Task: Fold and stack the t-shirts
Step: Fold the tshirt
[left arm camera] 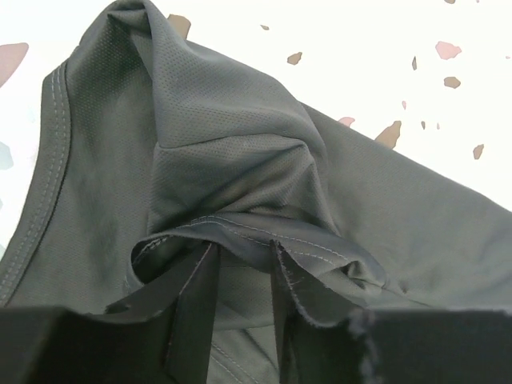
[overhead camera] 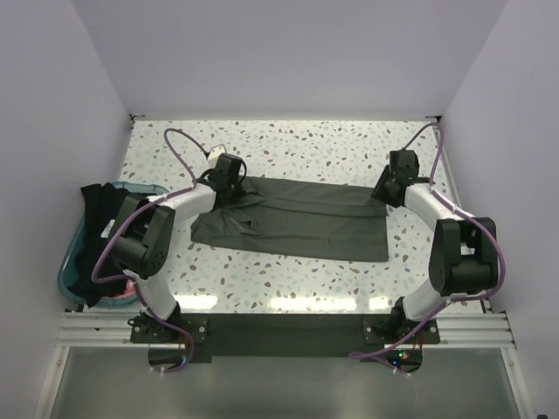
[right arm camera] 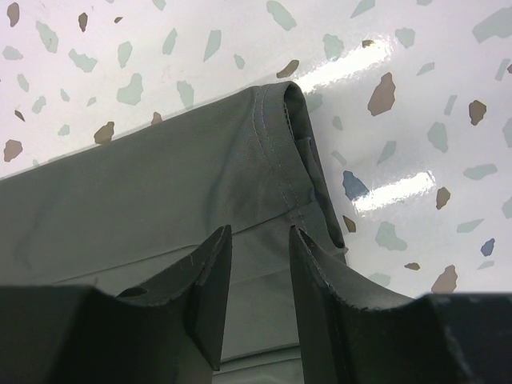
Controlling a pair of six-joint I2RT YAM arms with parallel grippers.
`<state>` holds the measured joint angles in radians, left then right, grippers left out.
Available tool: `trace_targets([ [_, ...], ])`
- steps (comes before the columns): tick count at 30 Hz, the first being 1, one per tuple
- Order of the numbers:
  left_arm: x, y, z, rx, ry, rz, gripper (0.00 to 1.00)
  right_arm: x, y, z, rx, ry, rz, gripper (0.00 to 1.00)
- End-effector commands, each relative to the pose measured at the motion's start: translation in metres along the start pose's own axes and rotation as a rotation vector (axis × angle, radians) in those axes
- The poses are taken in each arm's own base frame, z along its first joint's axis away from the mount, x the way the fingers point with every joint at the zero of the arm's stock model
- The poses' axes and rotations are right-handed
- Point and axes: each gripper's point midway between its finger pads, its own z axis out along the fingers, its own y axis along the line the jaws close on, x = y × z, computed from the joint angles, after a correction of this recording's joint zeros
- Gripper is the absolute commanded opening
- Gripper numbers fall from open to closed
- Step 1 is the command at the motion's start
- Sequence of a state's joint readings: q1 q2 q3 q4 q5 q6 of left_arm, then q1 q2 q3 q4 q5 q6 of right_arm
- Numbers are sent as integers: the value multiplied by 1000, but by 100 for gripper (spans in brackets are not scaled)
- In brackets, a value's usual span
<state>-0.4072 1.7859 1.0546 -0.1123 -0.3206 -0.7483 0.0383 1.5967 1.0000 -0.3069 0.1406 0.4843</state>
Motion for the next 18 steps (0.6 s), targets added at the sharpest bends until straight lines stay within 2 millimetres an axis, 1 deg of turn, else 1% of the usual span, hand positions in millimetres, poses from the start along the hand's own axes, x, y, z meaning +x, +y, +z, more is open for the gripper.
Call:
trace_targets([
  [1,-16,-15,-2,47,-57,-40,30,-21,3,-11,-1,-63,-9,38],
  [2,-17,-14,-3,43,-60,-39,27,-21,4,-12,-4,-66,-10,38],
  [3,-19,-13,-7,43,-67,-41,21,-21,2,-11,-1,-66,-9,38],
  [5,-20,-9,-10,33,-76,-39,12,-22,3,-13,-4,-70,-8,36],
  [6,-25,-9,-15,38,-90,-41,6,-23,3,-13,-3,-72,-6,35],
  [8,-25,-5,-20,33,-96,-34,1,-23,3,-14,-4,-72,-6,35],
  [9,-28,-5,-24,38,-107,-37,0,-23,3,-14,-4,-72,-5,34],
  [10,-25,-2,-26,32,-103,-33,0,-23,3,-14,-2,-72,-6,34],
  [12,-27,0,-33,41,-112,-37,0,-23,3,-15,-4,-72,-2,34],
  [16,-15,11,-44,50,-99,-44,0,-24,3,-17,-2,-78,4,34],
  [18,-14,13,-50,63,-109,-53,0,-24,1,-18,5,-78,5,33],
])
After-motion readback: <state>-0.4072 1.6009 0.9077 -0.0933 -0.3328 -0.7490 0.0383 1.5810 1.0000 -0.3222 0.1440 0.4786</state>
